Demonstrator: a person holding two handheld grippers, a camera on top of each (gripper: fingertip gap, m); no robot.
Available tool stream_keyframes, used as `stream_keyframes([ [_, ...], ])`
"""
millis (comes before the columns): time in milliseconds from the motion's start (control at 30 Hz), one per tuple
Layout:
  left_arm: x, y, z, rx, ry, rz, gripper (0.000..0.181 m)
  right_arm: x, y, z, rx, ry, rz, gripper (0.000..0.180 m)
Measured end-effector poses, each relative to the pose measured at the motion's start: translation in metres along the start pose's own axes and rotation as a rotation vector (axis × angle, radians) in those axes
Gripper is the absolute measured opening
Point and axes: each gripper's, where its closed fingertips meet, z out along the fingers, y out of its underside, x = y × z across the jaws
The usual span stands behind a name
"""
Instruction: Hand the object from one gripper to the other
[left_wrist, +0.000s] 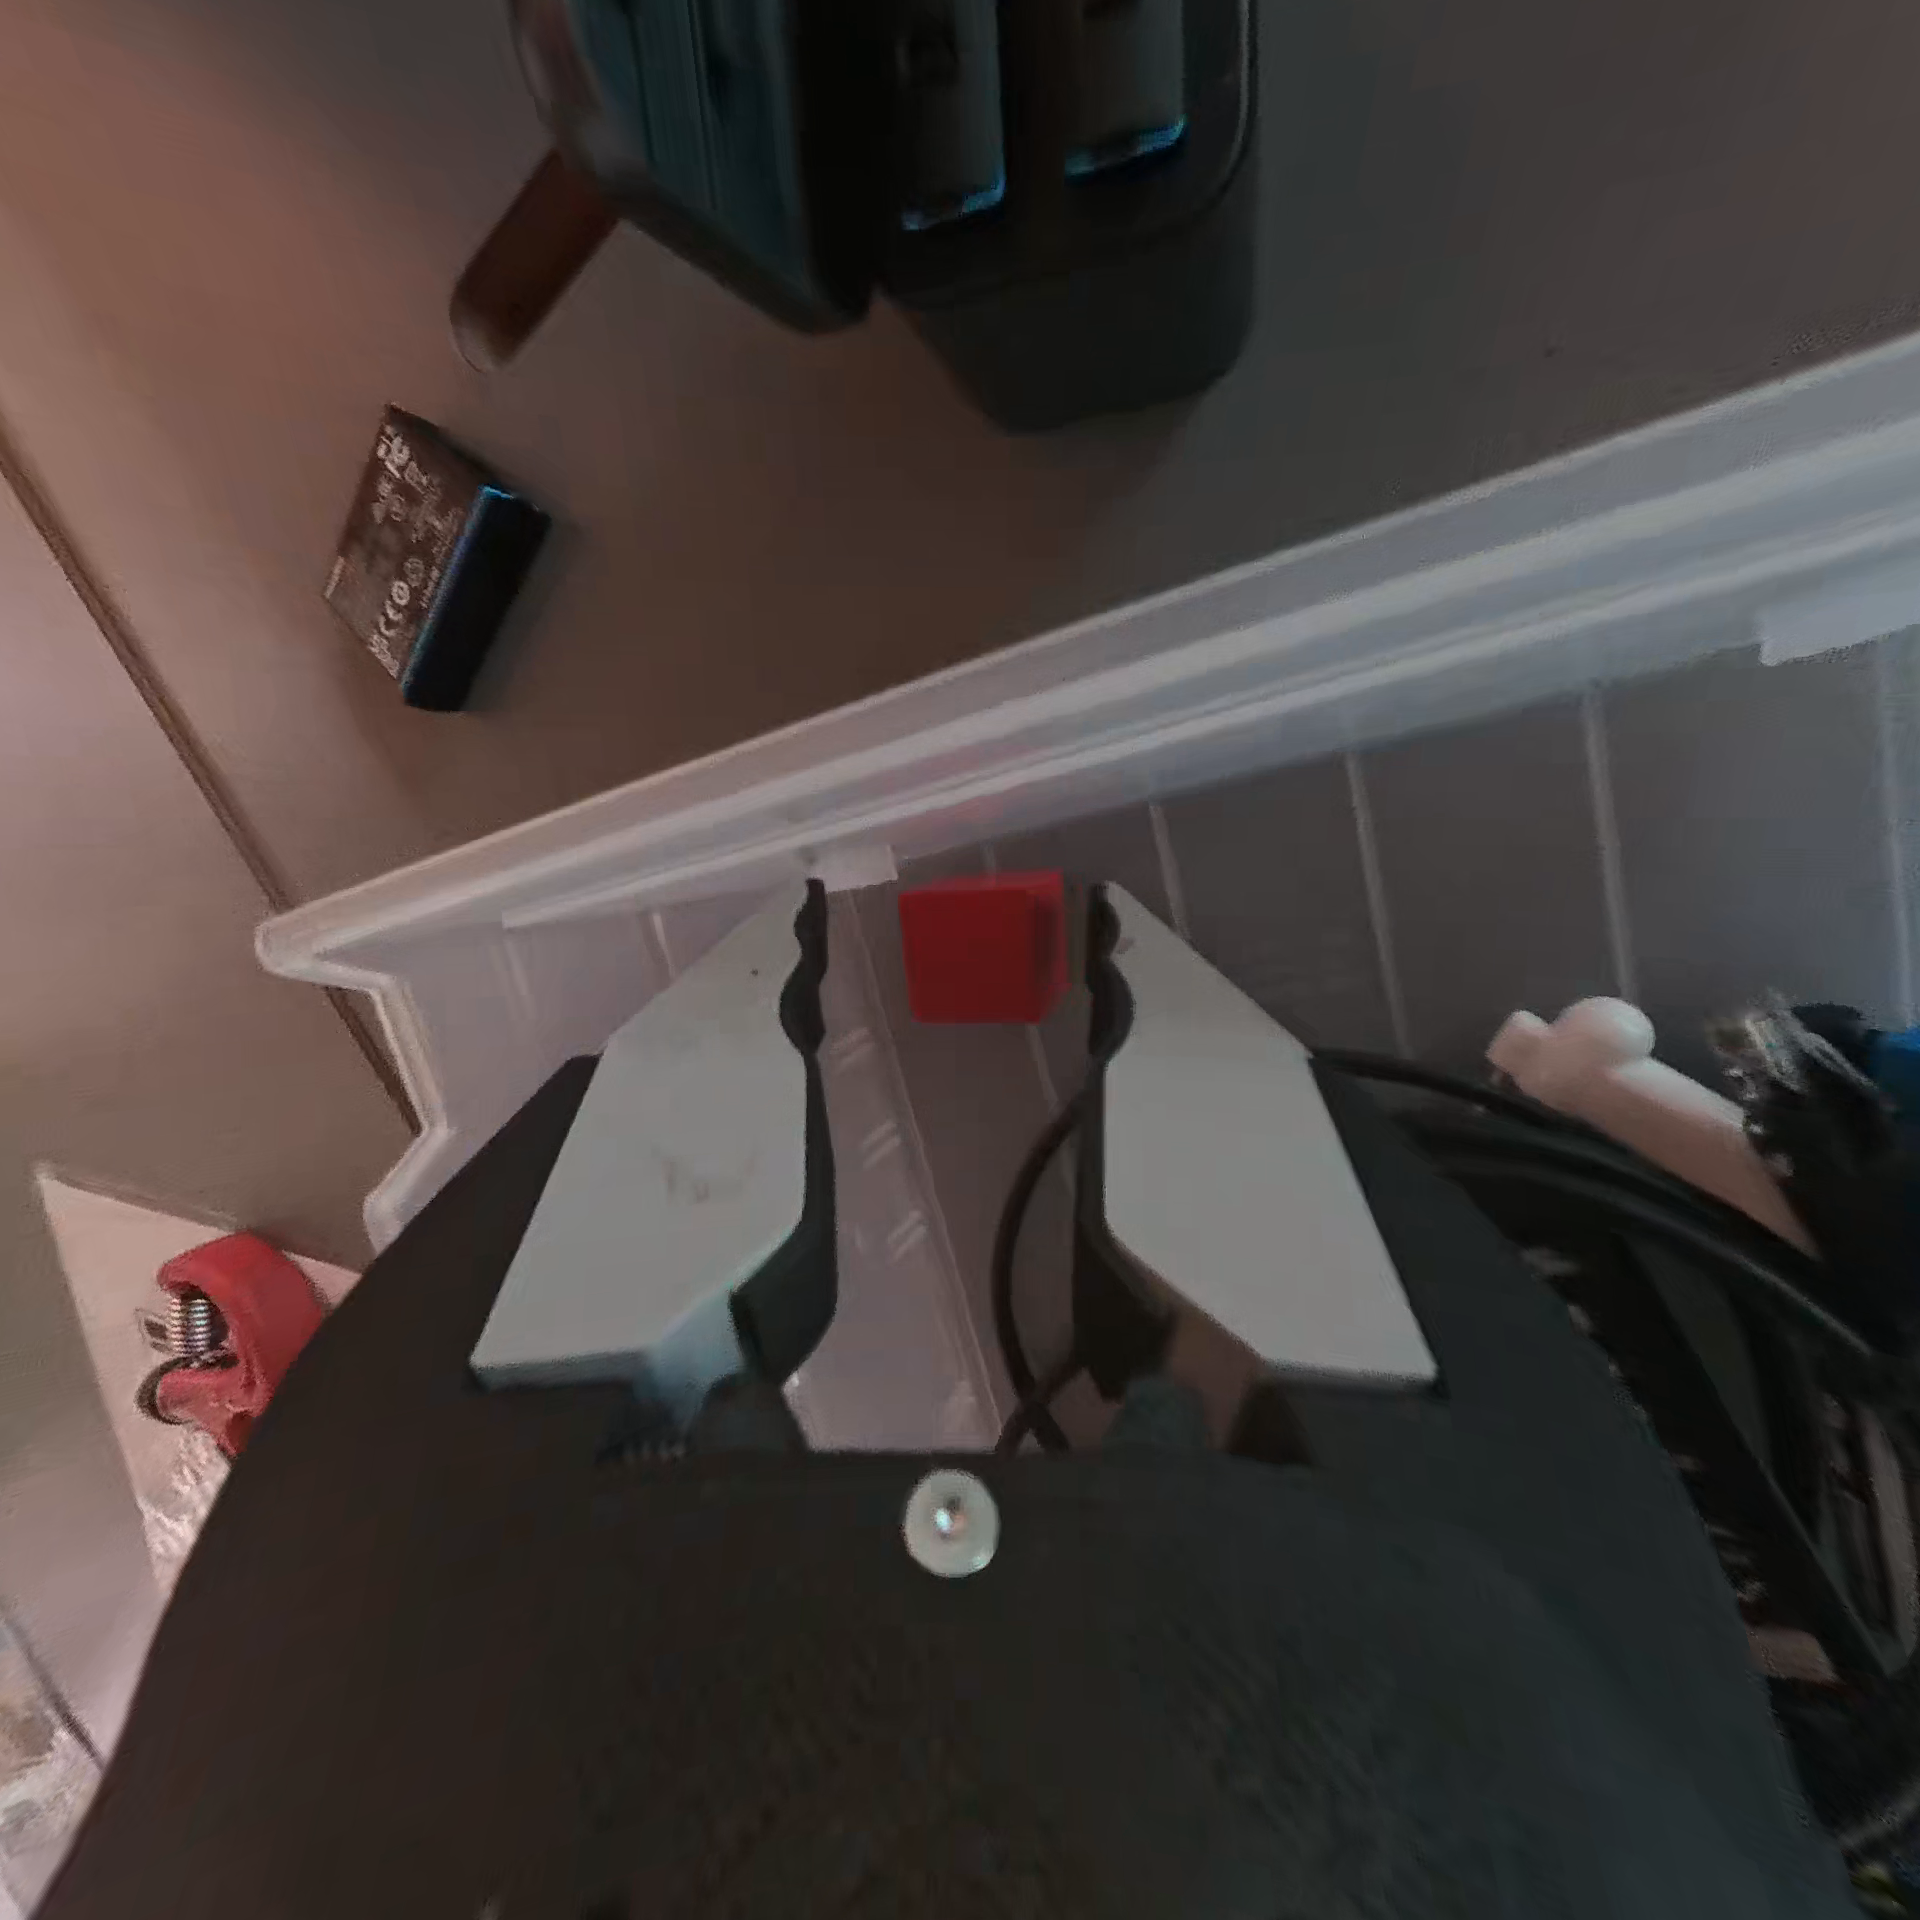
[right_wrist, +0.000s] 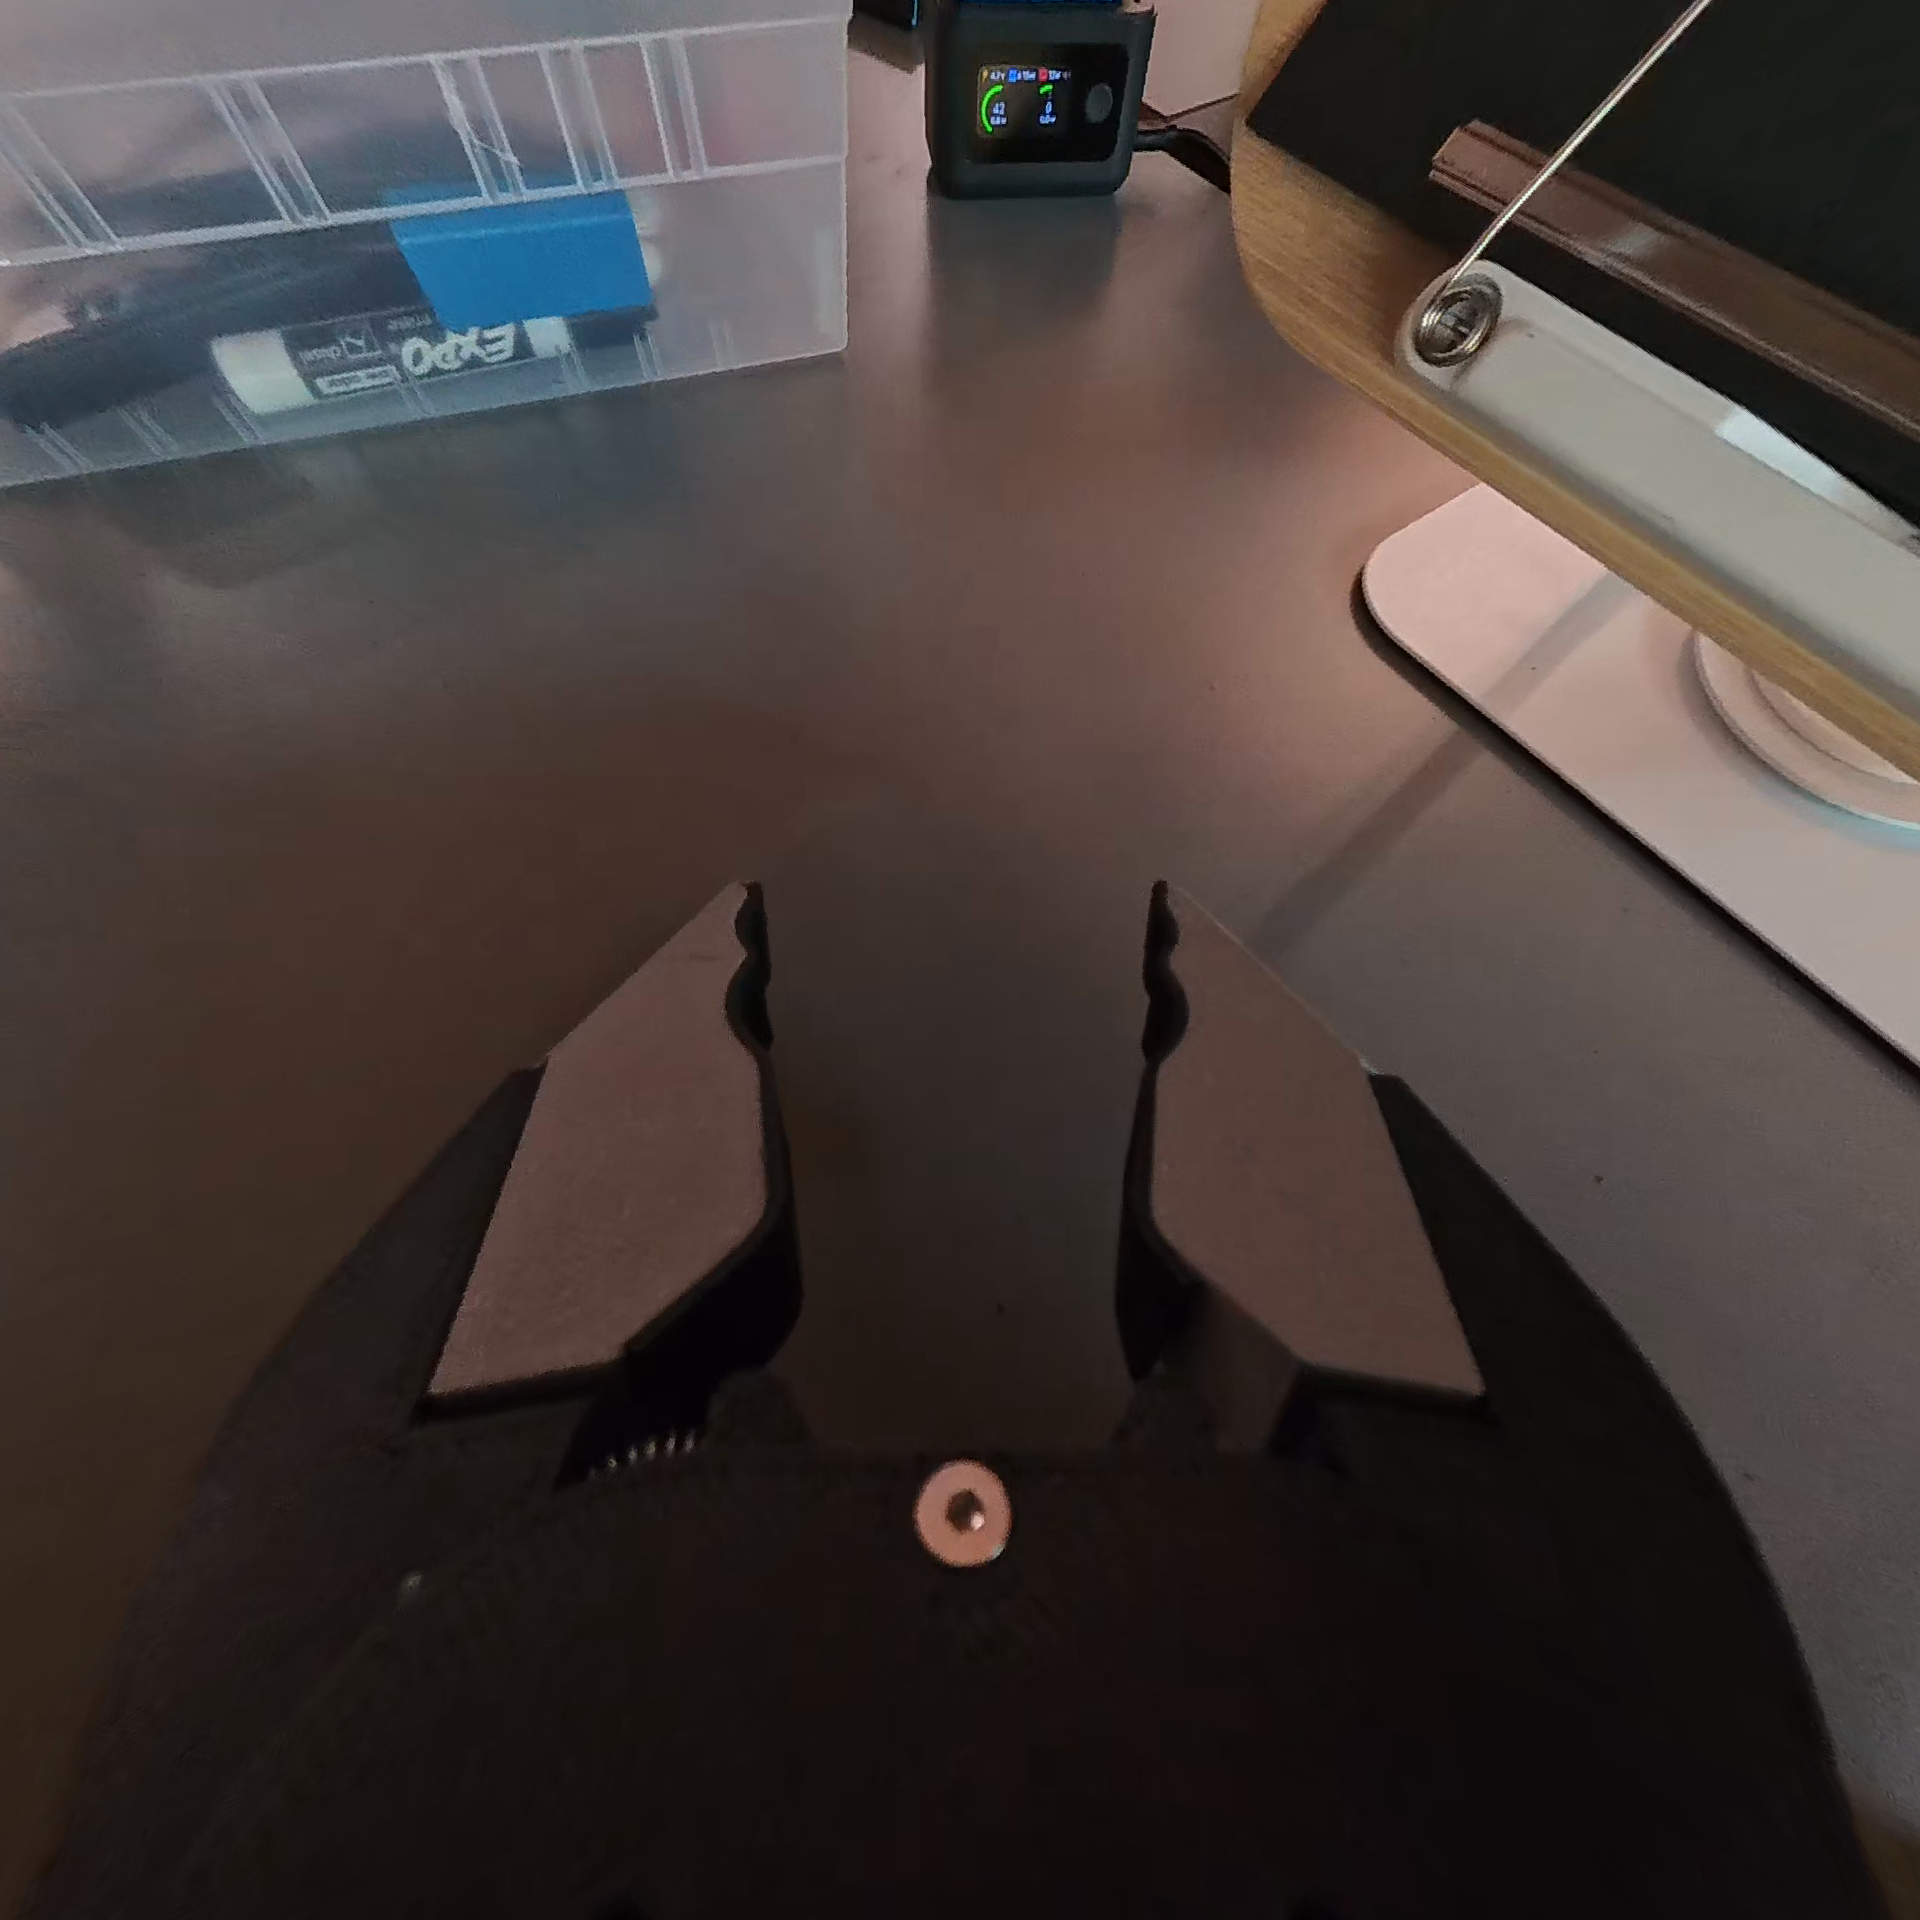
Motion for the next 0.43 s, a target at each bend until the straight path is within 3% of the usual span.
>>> stream_keyframes([
  [167, -0.009, 0.008, 0.003, -0.037, -0.045, -0.064, 0.02, 0.0, -0.001, -0.001, 0.006, 0.0, 0.004, 0.067],
  [333, -0.002, 0.019, 0.004, -0.047, -0.073, -0.076, 0.019, -0.004, -0.002, -0.001, 0.011, -0.01, -0.004, 0.065],
  [433, 0.011, 0.021, -0.001, -0.032, 0.011, -0.077, 0.013, -0.007, -0.002, 0.0, 0.01, -0.018, -0.013, 0.064],
])
